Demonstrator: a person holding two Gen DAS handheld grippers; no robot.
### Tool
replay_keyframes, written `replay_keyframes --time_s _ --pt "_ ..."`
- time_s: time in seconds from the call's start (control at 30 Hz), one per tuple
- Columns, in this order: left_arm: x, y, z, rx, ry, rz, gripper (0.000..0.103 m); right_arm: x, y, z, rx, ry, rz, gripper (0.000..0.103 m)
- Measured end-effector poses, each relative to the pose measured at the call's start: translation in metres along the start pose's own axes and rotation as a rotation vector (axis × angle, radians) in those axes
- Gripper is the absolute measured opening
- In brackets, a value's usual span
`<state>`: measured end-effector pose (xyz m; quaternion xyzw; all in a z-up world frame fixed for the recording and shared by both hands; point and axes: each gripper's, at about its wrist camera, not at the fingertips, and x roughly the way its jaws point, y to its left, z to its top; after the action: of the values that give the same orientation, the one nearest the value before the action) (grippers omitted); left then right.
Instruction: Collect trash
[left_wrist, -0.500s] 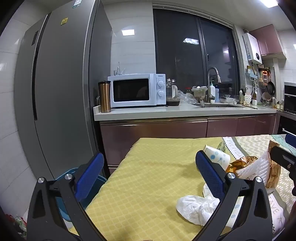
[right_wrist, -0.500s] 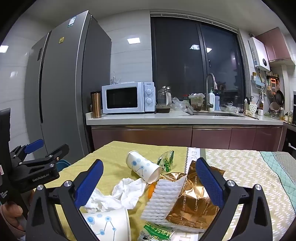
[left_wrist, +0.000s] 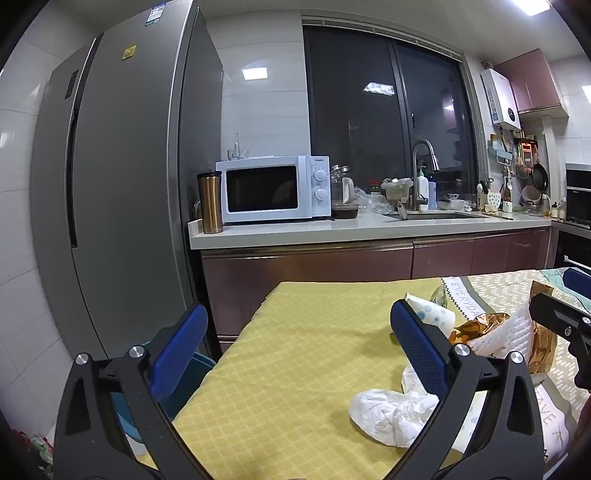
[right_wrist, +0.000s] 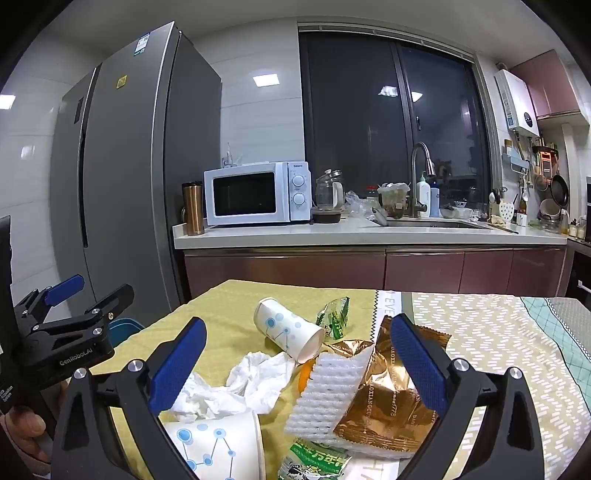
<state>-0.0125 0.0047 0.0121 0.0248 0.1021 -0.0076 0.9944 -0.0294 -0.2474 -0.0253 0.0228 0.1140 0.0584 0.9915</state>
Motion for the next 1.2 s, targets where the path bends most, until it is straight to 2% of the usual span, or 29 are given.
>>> replay_keyframes --time_s 1.2 --pt "0.0003 -0.0052 -0.0061 0.011 -0.006 -0.002 0.098 0.0039 -0.0069 -0.0078 0.010 0.010 0.012 0.096"
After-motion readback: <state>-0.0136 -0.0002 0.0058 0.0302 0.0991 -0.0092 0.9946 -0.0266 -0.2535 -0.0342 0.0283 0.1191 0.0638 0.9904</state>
